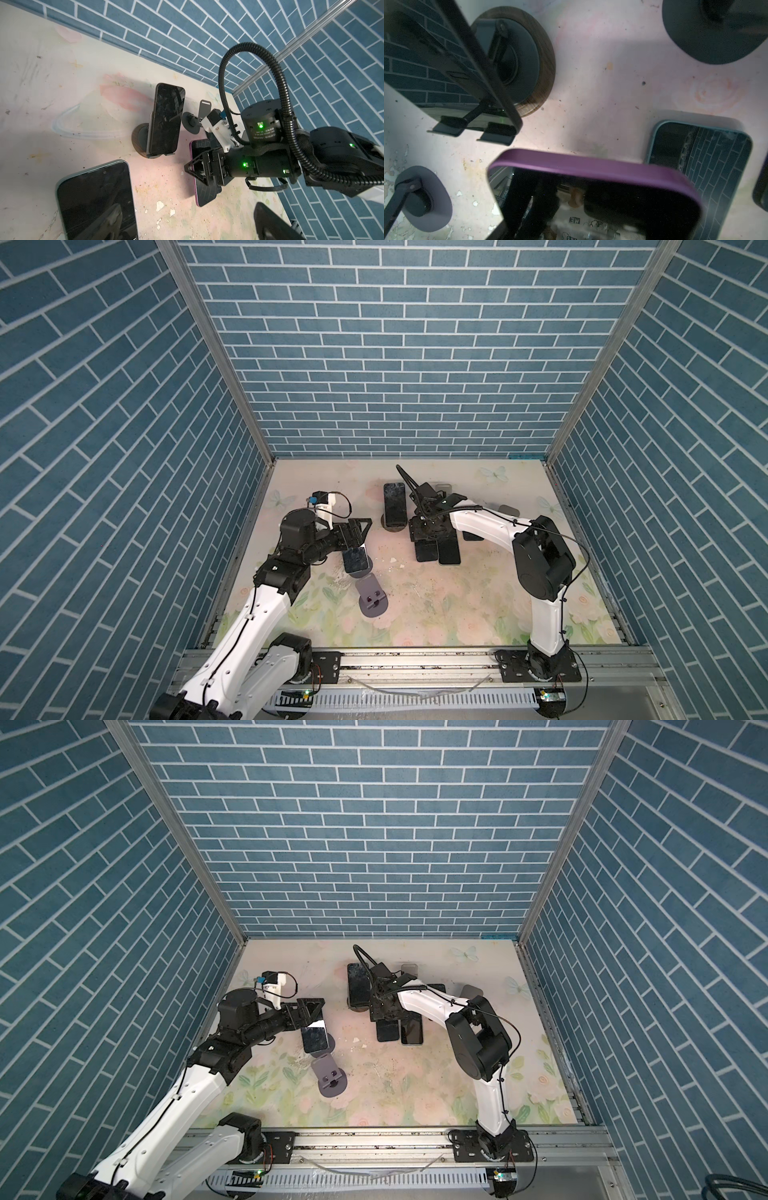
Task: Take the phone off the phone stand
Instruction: 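Carry the purple-edged phone with the right gripper toward the flat phones, then lower the held purple-edged phone flat onto the table beside the other phones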
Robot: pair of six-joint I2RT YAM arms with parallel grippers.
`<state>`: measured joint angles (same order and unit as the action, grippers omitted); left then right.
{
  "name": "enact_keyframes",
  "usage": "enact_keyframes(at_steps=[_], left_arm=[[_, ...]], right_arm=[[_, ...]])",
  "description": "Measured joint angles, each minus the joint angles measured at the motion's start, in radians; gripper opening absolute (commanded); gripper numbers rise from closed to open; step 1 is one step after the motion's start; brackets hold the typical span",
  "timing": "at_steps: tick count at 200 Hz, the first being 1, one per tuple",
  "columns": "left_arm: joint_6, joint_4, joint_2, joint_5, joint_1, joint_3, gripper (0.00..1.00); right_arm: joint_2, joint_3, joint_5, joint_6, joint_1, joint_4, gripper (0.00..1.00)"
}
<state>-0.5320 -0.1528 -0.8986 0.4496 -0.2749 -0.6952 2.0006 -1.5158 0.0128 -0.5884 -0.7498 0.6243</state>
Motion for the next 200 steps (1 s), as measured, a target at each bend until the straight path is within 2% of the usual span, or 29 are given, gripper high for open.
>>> enact_keyframes(at_steps=[118,200], left_arm=[[0.033,-0.002,-0.032,-0.006,-0.039,-0.002,1.0],[0.057,-0.031,-0.008,-0.017,-0.04,-0.004,1.0]], right_arm=[[0.114,-0.068,-0.059,-0.055,0.011,0.006,0.63],[0.124,-0.075,-0.054,-0.088,0.011,0.021,0.64]])
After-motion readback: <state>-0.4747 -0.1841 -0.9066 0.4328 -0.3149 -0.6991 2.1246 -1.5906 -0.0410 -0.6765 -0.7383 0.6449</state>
